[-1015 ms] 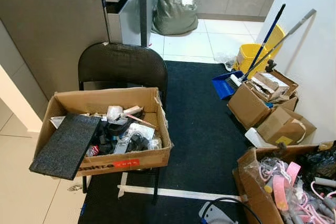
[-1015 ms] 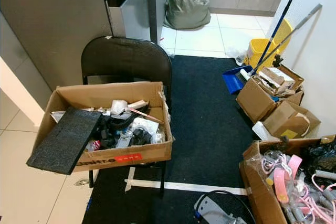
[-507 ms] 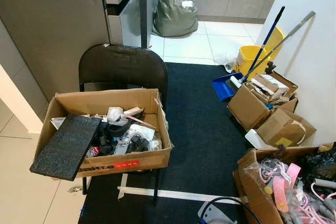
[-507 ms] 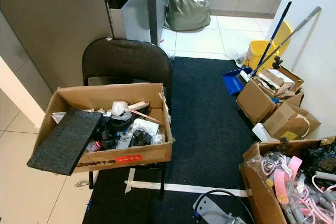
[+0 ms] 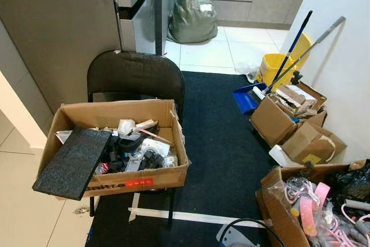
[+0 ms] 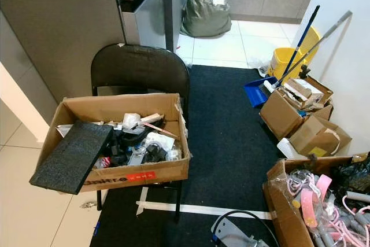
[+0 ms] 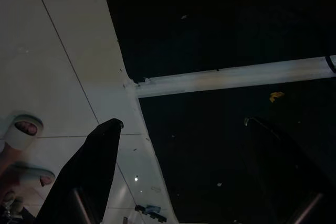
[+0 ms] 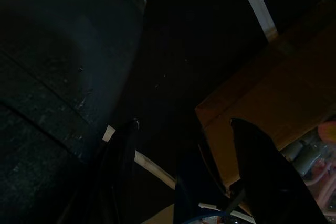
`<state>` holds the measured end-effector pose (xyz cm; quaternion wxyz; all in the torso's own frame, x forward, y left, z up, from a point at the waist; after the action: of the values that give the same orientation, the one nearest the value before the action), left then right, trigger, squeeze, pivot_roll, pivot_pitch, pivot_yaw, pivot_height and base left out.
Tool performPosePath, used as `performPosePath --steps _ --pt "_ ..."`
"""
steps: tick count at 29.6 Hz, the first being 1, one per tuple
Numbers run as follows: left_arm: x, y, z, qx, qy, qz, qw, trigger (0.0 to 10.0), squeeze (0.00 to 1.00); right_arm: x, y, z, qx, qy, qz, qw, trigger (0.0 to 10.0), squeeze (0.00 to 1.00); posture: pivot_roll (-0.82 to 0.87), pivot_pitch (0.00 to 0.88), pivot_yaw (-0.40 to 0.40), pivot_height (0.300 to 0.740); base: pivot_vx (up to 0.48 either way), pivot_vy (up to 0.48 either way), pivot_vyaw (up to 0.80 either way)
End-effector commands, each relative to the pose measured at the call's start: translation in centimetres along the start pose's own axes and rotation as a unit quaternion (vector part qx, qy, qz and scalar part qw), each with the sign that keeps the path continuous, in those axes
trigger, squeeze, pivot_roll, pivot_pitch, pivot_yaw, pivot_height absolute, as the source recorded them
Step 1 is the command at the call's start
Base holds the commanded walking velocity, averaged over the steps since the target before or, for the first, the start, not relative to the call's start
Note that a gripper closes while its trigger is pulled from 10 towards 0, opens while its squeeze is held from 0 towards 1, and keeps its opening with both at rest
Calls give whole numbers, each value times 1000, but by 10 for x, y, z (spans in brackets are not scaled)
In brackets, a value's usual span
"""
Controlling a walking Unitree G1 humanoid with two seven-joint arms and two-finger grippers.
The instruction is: Picking trash to rubbish bin
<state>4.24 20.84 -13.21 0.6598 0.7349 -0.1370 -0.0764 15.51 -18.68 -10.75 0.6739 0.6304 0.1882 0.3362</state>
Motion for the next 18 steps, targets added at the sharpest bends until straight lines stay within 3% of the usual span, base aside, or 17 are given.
performPosePath --steps 1,18 --pt "-1 0 3 -3 -4 -2 1000 10000 0 -4 -1 -3 4 2 -5 1000 10000 0 104 3 -46 740 0 0 0" --pt "-12 0 6 -5 0 -10 1000 10000 0 -3 0 0 0 14 -5 1000 10000 0 109 0 -60 740 0 0 0"
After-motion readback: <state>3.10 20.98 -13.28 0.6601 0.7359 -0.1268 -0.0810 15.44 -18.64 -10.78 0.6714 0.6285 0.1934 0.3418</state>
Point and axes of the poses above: a point about 5 cm out from each wrist's last joint towards the gripper, its own y axis pointing back from the gripper into the wrist, its own x axis along the axis of the wrist's last joint, z = x × y, the point moved 1 cm from there along -y, pointing out of the wrist towards the gripper, and after that the axes turned 5 degrees about -y, right-handed, at the moved point
